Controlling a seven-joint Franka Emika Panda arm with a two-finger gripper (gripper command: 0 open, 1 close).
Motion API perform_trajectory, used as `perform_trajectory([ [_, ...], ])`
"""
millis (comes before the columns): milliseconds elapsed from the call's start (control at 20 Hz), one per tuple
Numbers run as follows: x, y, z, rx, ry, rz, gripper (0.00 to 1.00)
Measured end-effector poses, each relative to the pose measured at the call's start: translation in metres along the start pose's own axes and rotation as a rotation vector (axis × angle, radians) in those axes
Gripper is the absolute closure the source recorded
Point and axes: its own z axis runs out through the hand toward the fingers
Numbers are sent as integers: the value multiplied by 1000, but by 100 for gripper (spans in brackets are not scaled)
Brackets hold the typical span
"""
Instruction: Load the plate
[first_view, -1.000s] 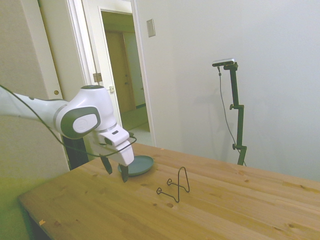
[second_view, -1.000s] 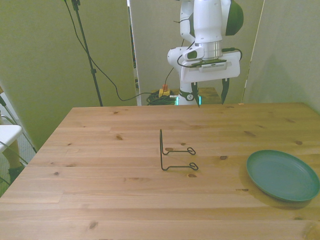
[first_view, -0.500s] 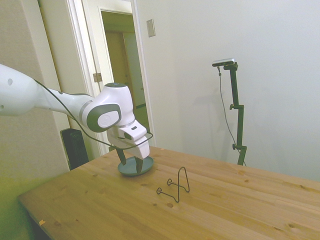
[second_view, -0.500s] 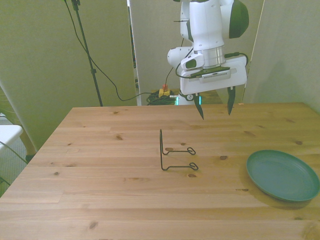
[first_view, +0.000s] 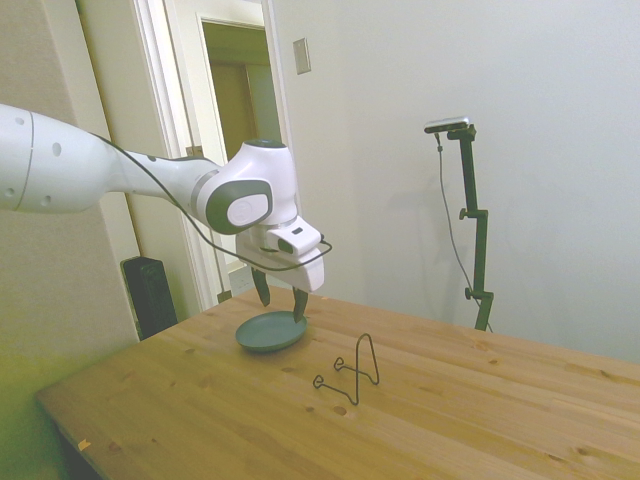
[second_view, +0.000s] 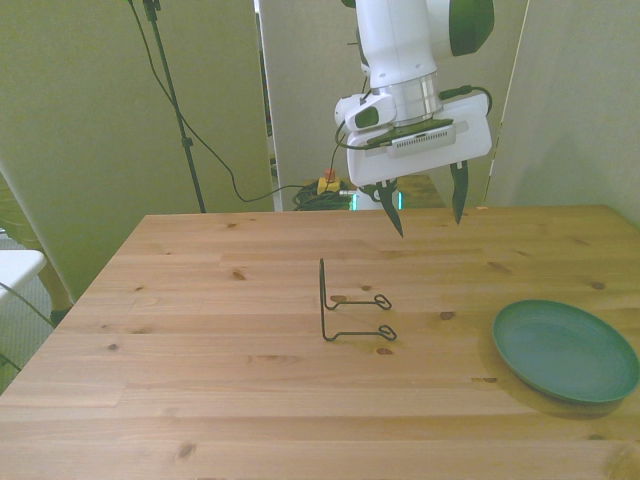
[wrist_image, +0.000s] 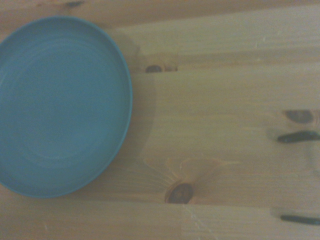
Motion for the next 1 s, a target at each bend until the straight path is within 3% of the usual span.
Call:
perform_trajectory([
  [450,58,-43,43,19,-74,-42,0],
  [1000,63,-81,120,-3,-143,-84,0],
])
